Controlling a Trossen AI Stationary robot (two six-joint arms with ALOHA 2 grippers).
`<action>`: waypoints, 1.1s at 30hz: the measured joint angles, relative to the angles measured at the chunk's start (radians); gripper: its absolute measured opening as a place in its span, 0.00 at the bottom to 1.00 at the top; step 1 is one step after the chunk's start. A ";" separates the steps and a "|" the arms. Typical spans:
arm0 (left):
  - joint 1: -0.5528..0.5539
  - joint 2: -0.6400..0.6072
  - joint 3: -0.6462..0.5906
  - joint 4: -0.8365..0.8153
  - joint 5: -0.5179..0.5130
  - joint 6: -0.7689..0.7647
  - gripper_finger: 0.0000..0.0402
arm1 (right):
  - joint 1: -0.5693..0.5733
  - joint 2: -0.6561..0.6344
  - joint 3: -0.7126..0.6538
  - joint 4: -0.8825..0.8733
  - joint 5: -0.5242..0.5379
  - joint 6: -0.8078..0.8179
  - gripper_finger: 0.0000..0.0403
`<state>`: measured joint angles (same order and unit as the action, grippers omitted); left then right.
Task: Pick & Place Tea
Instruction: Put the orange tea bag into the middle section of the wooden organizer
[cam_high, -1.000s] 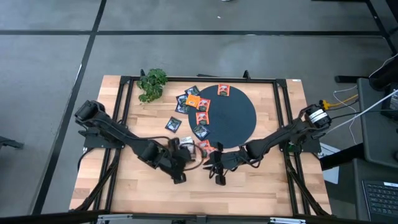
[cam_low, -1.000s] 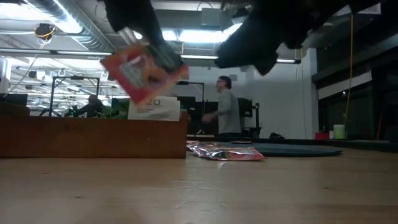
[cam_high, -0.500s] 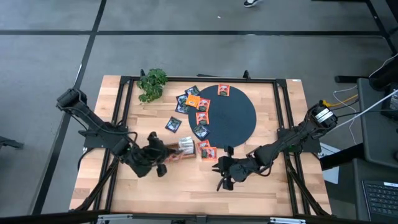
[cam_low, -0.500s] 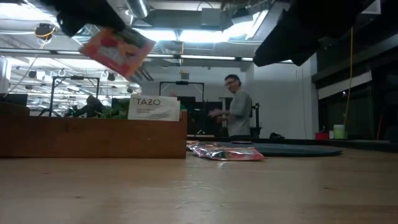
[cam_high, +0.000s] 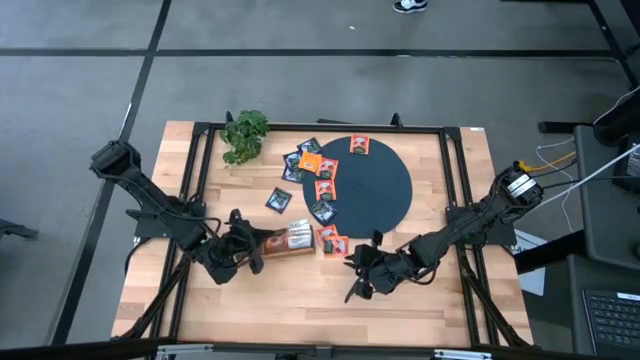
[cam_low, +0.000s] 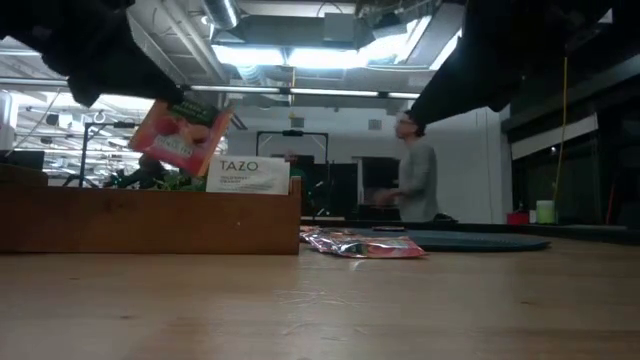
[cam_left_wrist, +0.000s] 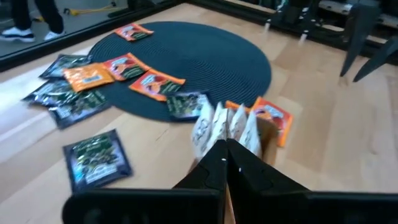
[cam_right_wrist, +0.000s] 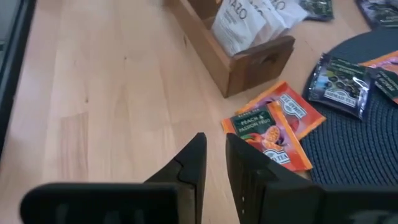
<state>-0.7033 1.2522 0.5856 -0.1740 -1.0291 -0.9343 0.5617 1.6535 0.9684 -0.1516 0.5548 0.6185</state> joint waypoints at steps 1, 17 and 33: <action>-0.003 0.000 -0.006 -0.008 -0.003 -0.016 0.00 | 0.000 0.000 0.000 -0.004 0.003 0.005 0.16; -0.076 0.000 -0.142 0.112 -0.150 -0.095 0.00 | -0.015 0.000 0.000 -0.009 0.032 0.003 0.16; -0.046 0.130 -0.143 0.231 -0.168 -0.073 0.00 | -0.047 0.000 0.000 -0.008 0.055 -0.034 0.16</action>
<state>-0.7497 1.3824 0.4427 0.0574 -1.1968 -1.0072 0.5148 1.6535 0.9684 -0.1596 0.6098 0.5842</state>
